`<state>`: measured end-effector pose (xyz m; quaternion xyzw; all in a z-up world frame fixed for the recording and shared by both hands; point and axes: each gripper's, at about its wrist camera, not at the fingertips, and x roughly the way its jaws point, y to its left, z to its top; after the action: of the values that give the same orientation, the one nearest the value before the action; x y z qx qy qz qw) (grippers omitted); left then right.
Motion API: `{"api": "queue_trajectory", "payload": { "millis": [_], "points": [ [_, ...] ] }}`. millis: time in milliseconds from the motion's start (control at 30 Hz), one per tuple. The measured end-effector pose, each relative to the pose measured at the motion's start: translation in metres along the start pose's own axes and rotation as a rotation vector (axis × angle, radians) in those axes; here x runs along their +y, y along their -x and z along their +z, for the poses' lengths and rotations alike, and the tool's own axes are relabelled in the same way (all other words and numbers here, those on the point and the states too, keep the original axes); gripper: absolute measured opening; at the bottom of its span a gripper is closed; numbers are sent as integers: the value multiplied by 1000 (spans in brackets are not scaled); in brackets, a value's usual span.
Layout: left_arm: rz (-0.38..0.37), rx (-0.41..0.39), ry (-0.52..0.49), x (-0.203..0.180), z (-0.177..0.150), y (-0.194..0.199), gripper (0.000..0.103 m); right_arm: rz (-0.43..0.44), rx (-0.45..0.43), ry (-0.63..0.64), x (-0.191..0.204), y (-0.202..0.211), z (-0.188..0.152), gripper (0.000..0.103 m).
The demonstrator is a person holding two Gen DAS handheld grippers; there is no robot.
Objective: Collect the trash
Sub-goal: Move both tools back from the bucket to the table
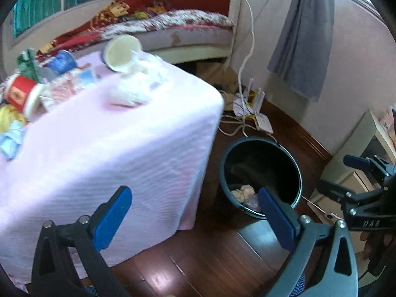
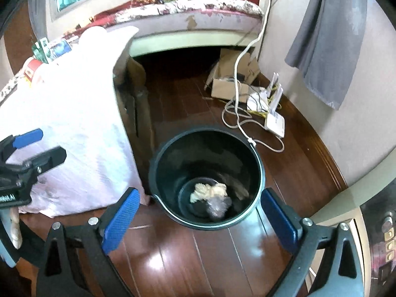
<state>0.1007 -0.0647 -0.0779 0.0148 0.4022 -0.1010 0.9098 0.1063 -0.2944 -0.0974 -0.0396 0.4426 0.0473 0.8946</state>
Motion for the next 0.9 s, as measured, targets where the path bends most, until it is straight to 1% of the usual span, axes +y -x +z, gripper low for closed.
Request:
{"api": "queue_trajectory", "payload": {
  "millis": [67,167,200,267,300,367,467,633,767,900],
  "points": [
    [19,-14,16,11,0,9,102,23,-34,-3,9,10,6,103],
    [32,-35,55,31,-1,25,102,72,-84,6,26,19,15,103],
    [39,-43,69,38,-2,30,102,79,-102,19,34,21,18,103],
    [66,-66,92,53,-3,42,102,88,-170,57,52,29,23,103],
    [81,-80,102,59,-5,47,102,99,-180,77,62,31,27,103],
    [125,-111,134,75,-7,57,102,117,-161,107,79,32,35,103],
    [128,-138,175,99,-12,70,102,125,-157,140,100,34,47,103],
    [181,-169,216,139,-14,85,102,145,-201,143,127,40,66,103],
    [225,-181,246,172,-15,90,101,143,-235,147,153,43,82,103],
    [237,-190,270,200,-11,91,97,122,-257,156,177,37,94,103]
  ]
}}
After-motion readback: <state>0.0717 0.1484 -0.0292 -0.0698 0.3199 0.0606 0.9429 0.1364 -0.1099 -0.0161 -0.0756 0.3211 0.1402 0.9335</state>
